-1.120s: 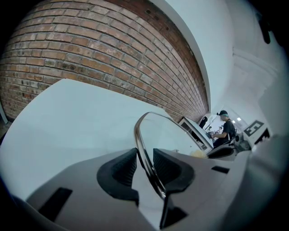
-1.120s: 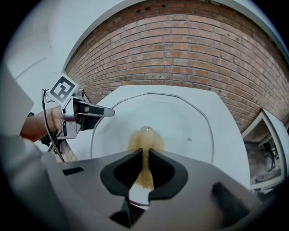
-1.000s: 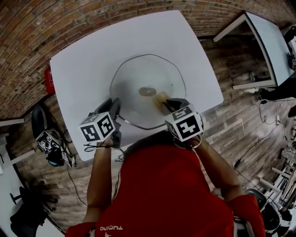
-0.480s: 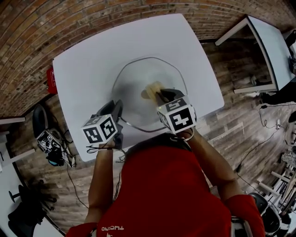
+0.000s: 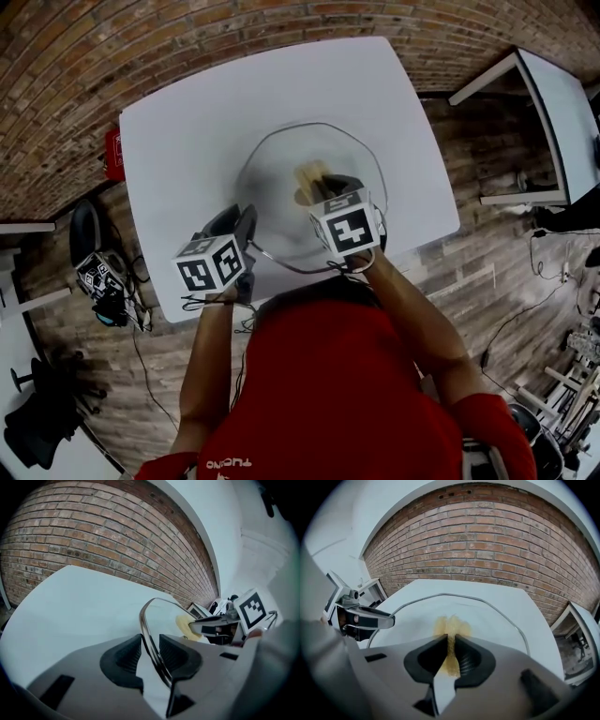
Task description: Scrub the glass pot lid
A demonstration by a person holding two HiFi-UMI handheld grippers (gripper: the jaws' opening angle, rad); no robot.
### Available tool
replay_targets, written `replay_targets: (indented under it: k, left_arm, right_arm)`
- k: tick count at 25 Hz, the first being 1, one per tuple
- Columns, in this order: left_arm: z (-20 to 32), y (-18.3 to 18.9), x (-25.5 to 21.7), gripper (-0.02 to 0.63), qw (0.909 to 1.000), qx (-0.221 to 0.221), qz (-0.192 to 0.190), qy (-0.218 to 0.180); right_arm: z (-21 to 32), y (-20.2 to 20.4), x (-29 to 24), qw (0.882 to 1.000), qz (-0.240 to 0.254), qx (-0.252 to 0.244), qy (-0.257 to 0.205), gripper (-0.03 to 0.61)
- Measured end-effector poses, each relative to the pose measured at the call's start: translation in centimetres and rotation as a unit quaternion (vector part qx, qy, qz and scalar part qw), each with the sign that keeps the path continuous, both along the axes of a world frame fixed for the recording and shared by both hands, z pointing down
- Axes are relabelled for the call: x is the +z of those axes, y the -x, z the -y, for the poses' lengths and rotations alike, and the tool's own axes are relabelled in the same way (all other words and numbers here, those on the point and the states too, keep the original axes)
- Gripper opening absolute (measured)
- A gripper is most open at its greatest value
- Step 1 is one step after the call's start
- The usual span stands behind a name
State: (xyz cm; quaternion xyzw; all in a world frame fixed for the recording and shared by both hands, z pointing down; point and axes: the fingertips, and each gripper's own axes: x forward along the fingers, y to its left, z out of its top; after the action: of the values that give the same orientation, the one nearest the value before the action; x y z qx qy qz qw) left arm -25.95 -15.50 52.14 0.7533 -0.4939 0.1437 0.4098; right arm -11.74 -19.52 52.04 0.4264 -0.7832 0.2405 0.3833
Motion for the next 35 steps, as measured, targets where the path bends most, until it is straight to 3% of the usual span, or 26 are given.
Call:
replay_targets:
  k: [5, 9, 13, 18, 21, 27, 30, 35]
  left_arm:
    - [0.0, 0.0, -0.5, 0.148, 0.9999, 0.007, 0.005, -0.012]
    - [-0.1, 0.3, -1.1, 0.196, 0.9996, 0.002, 0.008, -0.026]
    - [-0.3, 0.7, -2.3, 0.218, 0.9991, -0.001, 0.017, -0.040]
    - [-0.3, 2.1, -5.8, 0.221, 0.9943, -0.036, 0.042, -0.091]
    - [0.5, 2.1, -9.7, 0.221, 0.9846, -0.058, 0.048, -0.157]
    - [1.3, -1.3, -17.4, 0.212, 0.9594, -0.053, 0.005, -0.277]
    - [1.5, -2.9, -19.8, 0.169, 0.9482, -0.047, 0.000, -0.314]
    - [1.6, -5.1, -22.9, 0.082, 0.9295, -0.034, 0.010, -0.367]
  right_arm:
    - [0.4, 0.2, -0.2, 1.000, 0.014, -0.008, -0.016, 0.063]
    - [0.2, 0.6, -0.8, 0.999, 0.038, -0.021, -0.019, 0.134]
    - [0.2, 0.2, -2.1, 0.998, 0.056, -0.024, -0.034, 0.161]
    - [0.1, -0.7, -5.5, 0.993, 0.093, -0.023, -0.073, 0.163]
    - [0.1, -0.9, -9.4, 0.980, 0.141, -0.038, -0.132, 0.161]
    - [-0.1, -1.4, -17.3, 0.940, 0.206, -0.071, -0.261, 0.159]
    - [-0.4, -1.6, -19.7, 0.922, 0.234, -0.081, -0.299, 0.136]
    - [-0.5, -1.2, -22.1, 0.904, 0.256, -0.099, -0.327, 0.073]
